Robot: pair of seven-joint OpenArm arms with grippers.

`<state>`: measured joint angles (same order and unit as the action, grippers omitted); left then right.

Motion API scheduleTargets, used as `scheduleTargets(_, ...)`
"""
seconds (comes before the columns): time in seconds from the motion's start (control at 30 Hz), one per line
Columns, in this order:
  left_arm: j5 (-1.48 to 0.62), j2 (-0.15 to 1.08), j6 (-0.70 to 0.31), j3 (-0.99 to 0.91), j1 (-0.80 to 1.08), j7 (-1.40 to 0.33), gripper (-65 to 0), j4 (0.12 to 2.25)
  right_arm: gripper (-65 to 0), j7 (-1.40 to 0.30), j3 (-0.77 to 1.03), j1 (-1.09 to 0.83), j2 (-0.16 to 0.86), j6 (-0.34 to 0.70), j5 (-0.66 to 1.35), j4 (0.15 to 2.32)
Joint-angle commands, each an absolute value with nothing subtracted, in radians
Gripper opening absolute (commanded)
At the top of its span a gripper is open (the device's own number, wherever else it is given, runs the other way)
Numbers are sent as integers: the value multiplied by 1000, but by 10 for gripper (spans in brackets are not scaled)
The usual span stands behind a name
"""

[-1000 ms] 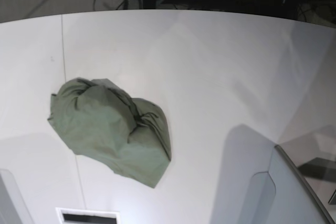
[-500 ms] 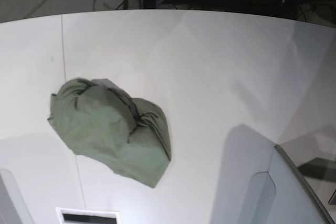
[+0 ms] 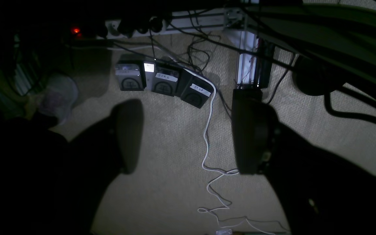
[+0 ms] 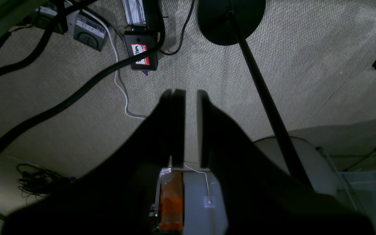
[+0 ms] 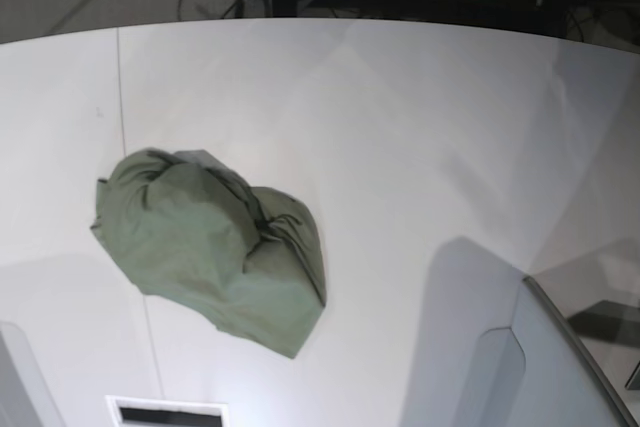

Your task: Layout the t-shirt on the table in an organized manner, then fold the t-shirt properly

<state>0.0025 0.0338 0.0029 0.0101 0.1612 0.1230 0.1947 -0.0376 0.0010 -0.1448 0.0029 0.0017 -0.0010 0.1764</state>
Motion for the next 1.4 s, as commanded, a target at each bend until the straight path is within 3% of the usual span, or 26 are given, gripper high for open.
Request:
scheduleTargets(0.0,4,35,5,12,170,125,-321,196,-593,-39,2,-150,7,7,1,176)
scheduleTargets(0.03,4,35,5,12,171,125,-406,196,-593,-39,2,-150,7,7,1,176)
scheduleTargets(0.1,-4,36,5,8,171,125,-650,196,-593,-39,2,-150,7,4,1,176)
scheduleTargets(0.3,-5,45,5,1,171,125,-650,196,-596,-39,-2,-153,7,4,-2,176)
scheduleTargets(0.4,-5,47,5,7,188,130,-650,203,-650,-41,-2,-153,7,4,-4,176)
scheduleTargets(0.57,1,67,5,10,213,134,-650,217,-645,-41,2,-162,7,2,-4,179)
scheduleTargets(0.73,-5,102,5,8,317,134,-650,414,-645,-41,2,-226,10,2,-1,265)
scheduleTargets(0.93,-7,128,5,-1,456,134,-650,682,-645,-171,5,-341,41,1,1,539)
scheduleTargets(1.37,-8,228,5,-27,769,131,-650,1316,-645,-470,213,-702,58,2,-4,1446)
